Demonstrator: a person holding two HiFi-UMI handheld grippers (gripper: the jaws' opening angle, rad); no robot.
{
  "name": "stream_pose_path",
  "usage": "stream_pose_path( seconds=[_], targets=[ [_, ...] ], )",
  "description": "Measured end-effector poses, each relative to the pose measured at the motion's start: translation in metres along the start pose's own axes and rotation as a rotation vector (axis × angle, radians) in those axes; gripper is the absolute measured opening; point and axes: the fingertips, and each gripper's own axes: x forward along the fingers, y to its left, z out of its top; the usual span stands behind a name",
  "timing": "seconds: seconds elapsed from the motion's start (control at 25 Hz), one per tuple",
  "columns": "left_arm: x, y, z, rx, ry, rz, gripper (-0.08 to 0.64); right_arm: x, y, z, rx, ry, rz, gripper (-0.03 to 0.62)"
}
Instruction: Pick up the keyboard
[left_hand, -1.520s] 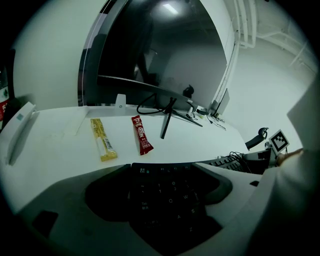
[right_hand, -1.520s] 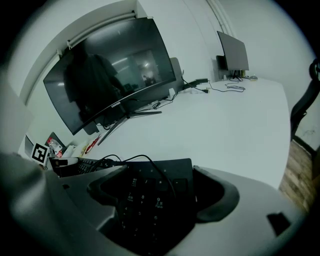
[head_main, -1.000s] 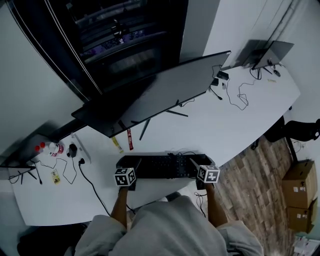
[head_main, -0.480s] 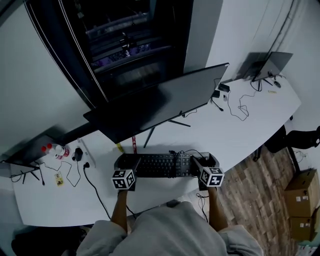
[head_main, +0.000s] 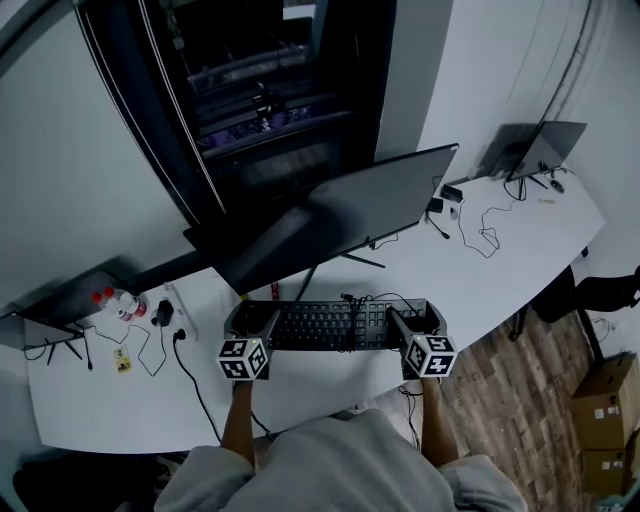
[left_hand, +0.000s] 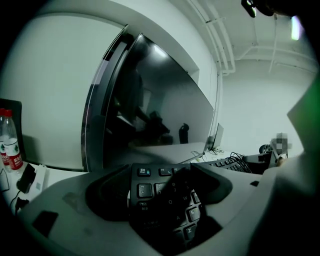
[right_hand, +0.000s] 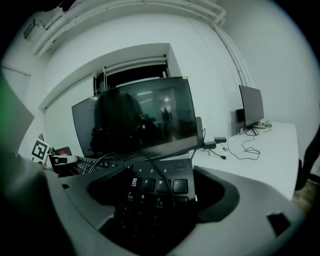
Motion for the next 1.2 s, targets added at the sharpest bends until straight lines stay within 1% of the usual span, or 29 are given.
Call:
stream_pose_path(
  seconds=[0.28, 0.48, 0.76, 1.2],
  targets=[
    [-0.004, -0.005, 0.028, 0.003, -0.072, -0.008, 0.344, -0.006, 0.004, 0.033, -0.042, -0.067, 0.007, 0.398],
    [-0.006, -0.009, 0.044, 0.033, -0.109, -0.014, 0.343, -0.010, 0.005, 0.046, -0.045, -0.105, 0.010, 0.399],
    [-0.008, -0.009, 0.067, 0.049, -0.156, -0.014, 0.344, -0.011, 0.009, 0.064, -0.054, -0.148, 0.014, 0.400],
    [-0.005, -0.012, 0.078, 0.050, -0.176, -0.017, 0.343, -0.010, 0.007, 0.076, -0.062, -0.170, 0.019, 0.399]
  ],
)
